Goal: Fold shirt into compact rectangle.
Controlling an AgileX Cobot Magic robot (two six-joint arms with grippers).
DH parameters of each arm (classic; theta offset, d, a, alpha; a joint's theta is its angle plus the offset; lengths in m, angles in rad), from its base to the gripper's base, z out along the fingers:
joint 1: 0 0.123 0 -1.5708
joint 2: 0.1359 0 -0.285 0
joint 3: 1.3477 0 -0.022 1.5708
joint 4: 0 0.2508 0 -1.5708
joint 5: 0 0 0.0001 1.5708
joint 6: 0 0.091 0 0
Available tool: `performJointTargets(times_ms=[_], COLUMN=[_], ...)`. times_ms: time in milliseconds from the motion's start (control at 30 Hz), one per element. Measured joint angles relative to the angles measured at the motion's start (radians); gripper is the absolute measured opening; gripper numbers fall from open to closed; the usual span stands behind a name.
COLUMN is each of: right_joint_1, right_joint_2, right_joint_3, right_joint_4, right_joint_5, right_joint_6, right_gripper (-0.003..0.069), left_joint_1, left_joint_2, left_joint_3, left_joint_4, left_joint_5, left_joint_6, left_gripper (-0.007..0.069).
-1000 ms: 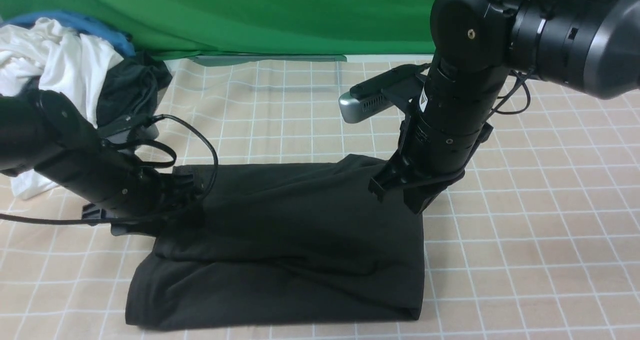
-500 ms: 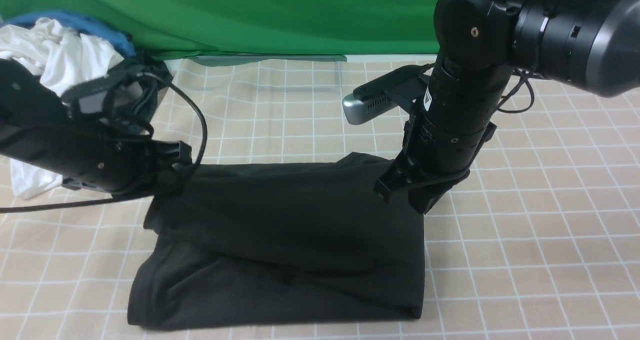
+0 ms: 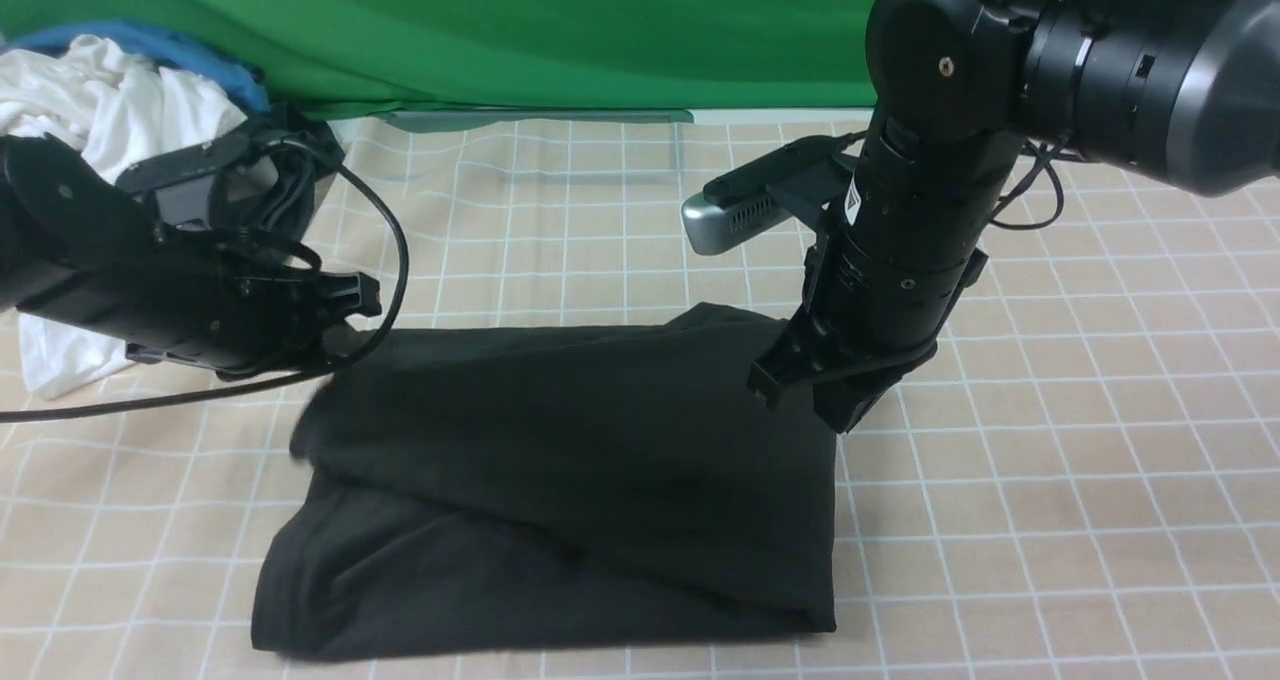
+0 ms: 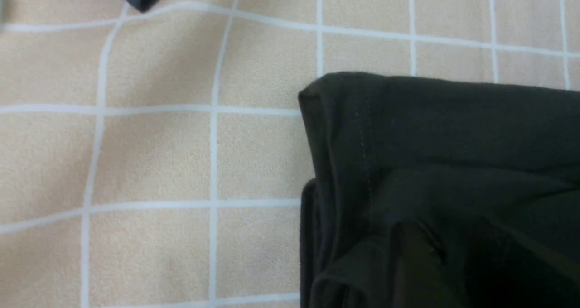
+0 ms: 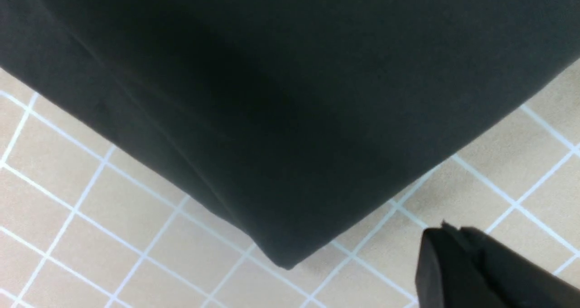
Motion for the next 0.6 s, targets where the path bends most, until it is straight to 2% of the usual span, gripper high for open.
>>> performJointTargets(times_ms=[67,167,233,267,300,433,500,600], right_joint_1=[0.0,0.0,0.0,0.0,0.0,-0.008,-0.022,-0.073], right_joint_2=[0.0,0.0,0.0,-0.001,-0.001,-0.006,-0.006,-0.006], right_joint_3=[0.0,0.0,0.0,0.0,0.0,0.0,0.005,0.026], right_joint_4=[-0.015,-0.037,-0.046,-0.048,-0.048,-0.047,-0.047,-0.047], right_joint_5=[-0.001,0.0,0.0,0.0,0.0,0.001,0.0,0.0], right_joint_6=[-0.001,0.001,0.002,0.007,0.008,0.032,0.039,0.052], right_gripper=[0.0092,0.011,0.0115,0.0115,0.0114,0.0058,0.0036,0.0036], left_joint_1=[0.0,0.0,-0.006,-0.031,-0.035,-0.144,-0.18,-0.197], left_joint_2=[0.0,-0.006,-0.017,-0.033,-0.033,-0.047,-0.047,-0.025], left_joint_3=[-0.022,-0.065,-0.089,-0.1,-0.1,-0.073,-0.038,0.023], left_joint_4=[0.017,0.02,0.006,-0.004,-0.004,-0.004,-0.005,0.0], left_joint_5=[0.019,0.076,0.132,0.183,0.187,0.205,0.187,0.145], left_joint_6=[-0.009,-0.035,-0.033,-0.029,-0.029,-0.022,-0.034,-0.059], left_gripper=[0.0298,0.0349,0.0342,0.0304,0.0298,0.009,0.0038,0.0015])
